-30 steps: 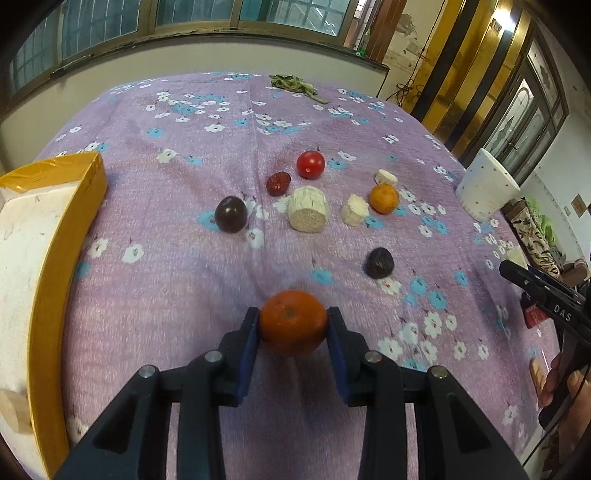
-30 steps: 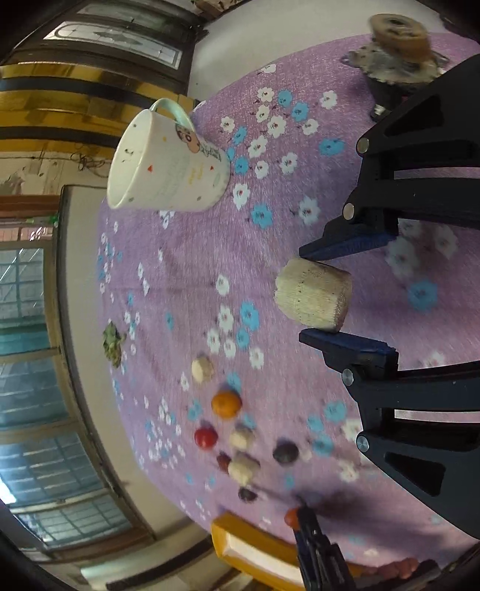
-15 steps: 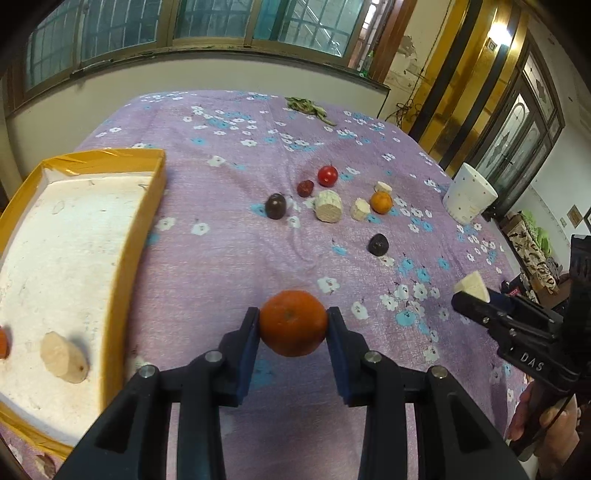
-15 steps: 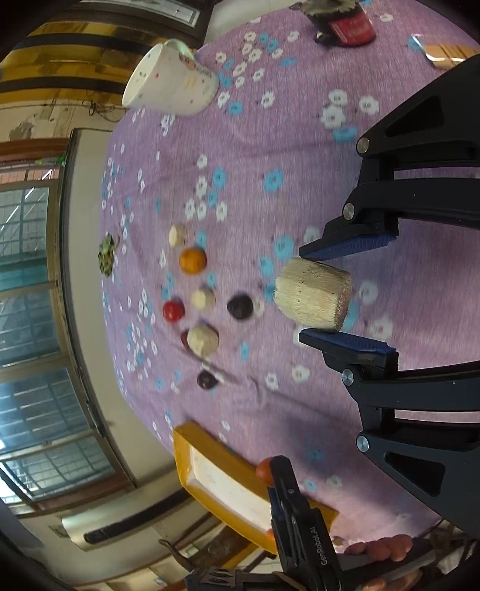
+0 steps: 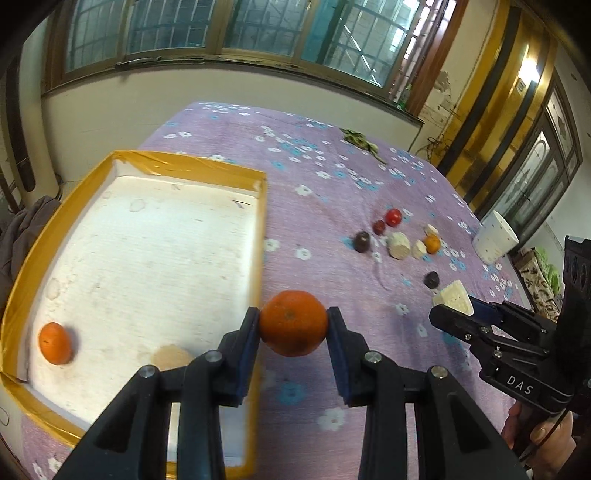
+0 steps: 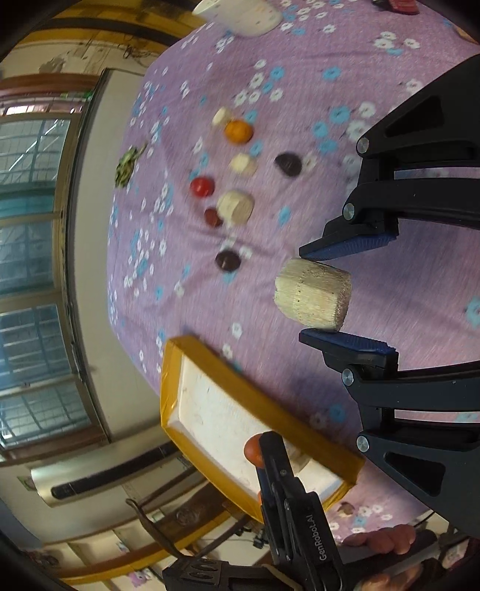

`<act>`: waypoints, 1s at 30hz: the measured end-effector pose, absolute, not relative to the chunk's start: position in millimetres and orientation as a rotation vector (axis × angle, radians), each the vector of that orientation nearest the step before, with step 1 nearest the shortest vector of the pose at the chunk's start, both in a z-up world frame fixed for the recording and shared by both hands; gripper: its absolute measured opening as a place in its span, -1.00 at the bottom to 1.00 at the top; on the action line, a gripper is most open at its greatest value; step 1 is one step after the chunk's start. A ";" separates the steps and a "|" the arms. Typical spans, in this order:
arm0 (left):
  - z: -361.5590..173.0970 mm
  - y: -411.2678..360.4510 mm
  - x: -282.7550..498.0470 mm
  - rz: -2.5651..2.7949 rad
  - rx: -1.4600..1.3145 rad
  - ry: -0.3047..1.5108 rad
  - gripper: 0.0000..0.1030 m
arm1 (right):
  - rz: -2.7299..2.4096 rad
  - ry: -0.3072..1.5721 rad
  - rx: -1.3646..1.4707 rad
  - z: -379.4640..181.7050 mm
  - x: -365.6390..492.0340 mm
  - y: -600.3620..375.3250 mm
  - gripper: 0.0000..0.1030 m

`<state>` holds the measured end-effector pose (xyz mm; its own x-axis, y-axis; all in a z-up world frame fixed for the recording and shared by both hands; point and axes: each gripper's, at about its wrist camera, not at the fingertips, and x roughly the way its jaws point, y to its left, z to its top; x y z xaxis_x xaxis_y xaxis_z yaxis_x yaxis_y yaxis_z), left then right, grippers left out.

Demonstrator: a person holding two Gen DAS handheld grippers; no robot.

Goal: Organize fruits
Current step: 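Carry the orange and yam piece with both tools over the tray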

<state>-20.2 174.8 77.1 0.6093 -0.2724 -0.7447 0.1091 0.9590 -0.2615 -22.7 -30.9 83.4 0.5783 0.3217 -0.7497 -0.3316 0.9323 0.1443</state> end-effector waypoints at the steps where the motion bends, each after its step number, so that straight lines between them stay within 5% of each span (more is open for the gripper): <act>1: 77.2 182.6 -19.1 -0.213 -0.203 0.889 -0.26 | 0.396 0.874 -0.017 84.6 -19.2 -21.3 -0.29; 30: 36.0 320.3 28.4 0.013 -0.215 0.958 -0.26 | 0.601 1.004 -0.143 36.3 39.9 159.1 -0.29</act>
<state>28.4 320.3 36.0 0.5765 -0.0840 -0.8128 -0.1061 0.9786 -0.1764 39.9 159.1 36.3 0.3911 0.4069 -0.8255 -0.5349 0.8304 0.1559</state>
